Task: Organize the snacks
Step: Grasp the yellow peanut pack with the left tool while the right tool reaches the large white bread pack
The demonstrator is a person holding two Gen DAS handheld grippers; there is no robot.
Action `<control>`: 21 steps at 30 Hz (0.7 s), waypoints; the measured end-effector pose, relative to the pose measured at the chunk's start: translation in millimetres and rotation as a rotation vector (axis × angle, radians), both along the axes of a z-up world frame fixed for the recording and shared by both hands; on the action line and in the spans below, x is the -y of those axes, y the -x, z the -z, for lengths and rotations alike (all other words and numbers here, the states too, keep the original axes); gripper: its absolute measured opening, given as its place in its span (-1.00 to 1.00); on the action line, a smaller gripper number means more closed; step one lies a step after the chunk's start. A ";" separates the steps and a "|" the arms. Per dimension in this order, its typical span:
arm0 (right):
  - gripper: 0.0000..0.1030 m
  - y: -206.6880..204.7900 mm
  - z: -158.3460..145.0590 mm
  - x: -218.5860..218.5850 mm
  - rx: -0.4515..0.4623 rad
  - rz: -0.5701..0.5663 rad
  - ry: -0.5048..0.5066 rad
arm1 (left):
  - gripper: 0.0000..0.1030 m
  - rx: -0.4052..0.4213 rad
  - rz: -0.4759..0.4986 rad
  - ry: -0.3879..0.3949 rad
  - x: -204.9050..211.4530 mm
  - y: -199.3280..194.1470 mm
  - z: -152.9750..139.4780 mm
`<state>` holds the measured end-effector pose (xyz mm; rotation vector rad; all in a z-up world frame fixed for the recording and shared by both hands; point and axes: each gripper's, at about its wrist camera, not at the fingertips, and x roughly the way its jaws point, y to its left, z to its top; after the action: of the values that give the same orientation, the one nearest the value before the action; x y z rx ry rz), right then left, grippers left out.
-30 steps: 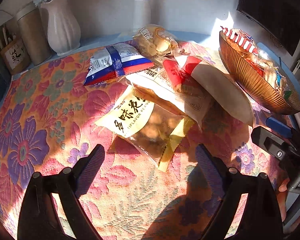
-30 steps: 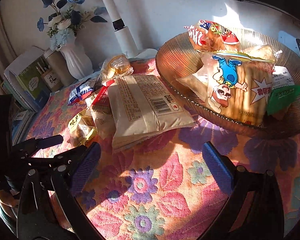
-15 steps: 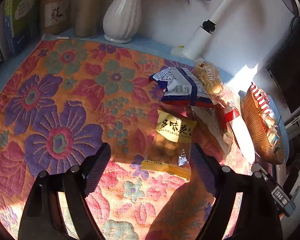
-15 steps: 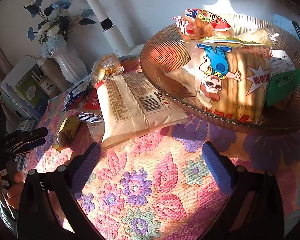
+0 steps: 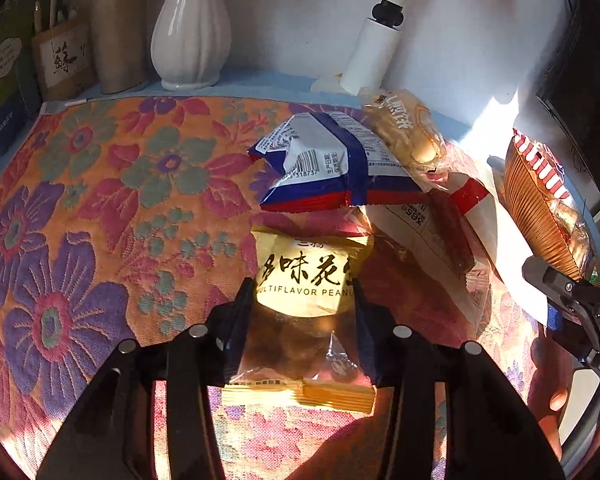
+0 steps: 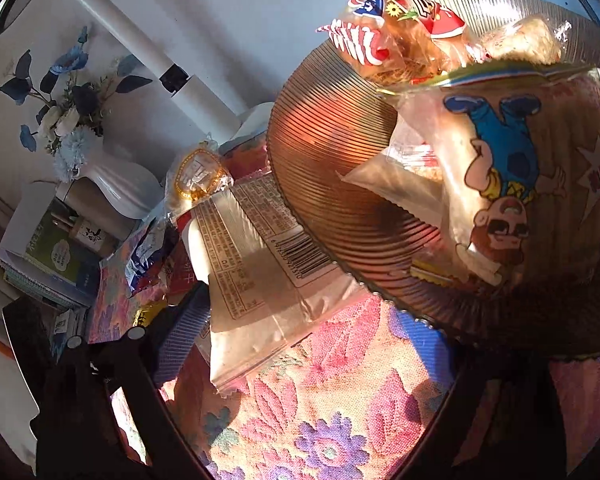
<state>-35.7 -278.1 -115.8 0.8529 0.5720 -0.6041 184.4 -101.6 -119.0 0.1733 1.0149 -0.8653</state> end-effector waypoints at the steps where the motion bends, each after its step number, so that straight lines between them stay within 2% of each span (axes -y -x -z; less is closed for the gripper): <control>1: -0.08 -3.6 1.6 -0.8 0.017 -0.046 -0.033 | -0.15 -0.012 -0.002 0.014 -3.2 -1.1 -0.2; 4: -0.51 -3.9 3.9 -9.8 0.029 -0.074 -0.074 | -0.15 -0.017 -0.008 0.026 -9.0 1.9 -2.9; 7: -0.72 5.7 -0.6 -22.9 0.062 -0.064 -0.045 | -0.15 0.002 -0.004 0.019 -18.5 12.3 -4.6; 13: -0.86 20.2 -12.9 -48.6 0.056 -0.096 0.005 | -0.14 0.046 -0.021 0.015 -46.5 23.2 -5.5; 17: -0.78 27.8 -31.8 -73.9 -0.005 -0.128 0.152 | -0.14 0.046 -0.032 0.062 -56.0 22.6 -7.9; 18: -0.49 27.5 -37.5 -76.3 -0.023 -0.124 0.199 | -0.14 0.044 -0.025 0.064 -55.8 22.8 -8.0; 19: 0.40 27.8 -42.9 -75.6 -0.030 -0.109 0.236 | -0.14 0.043 -0.016 0.063 -55.6 23.4 -7.7; 20: 0.75 31.9 -46.9 -71.3 -0.020 -0.071 0.259 | -0.14 0.044 -0.011 0.061 -55.0 24.3 -7.4; 21: 0.84 35.9 -50.1 -65.8 0.004 -0.032 0.271 | -0.14 0.047 -0.007 0.060 -54.5 25.0 -7.6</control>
<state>-71.5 -212.4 -65.7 0.5884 0.4861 -0.6345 159.4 -47.0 -111.5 0.1383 0.9438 -0.8802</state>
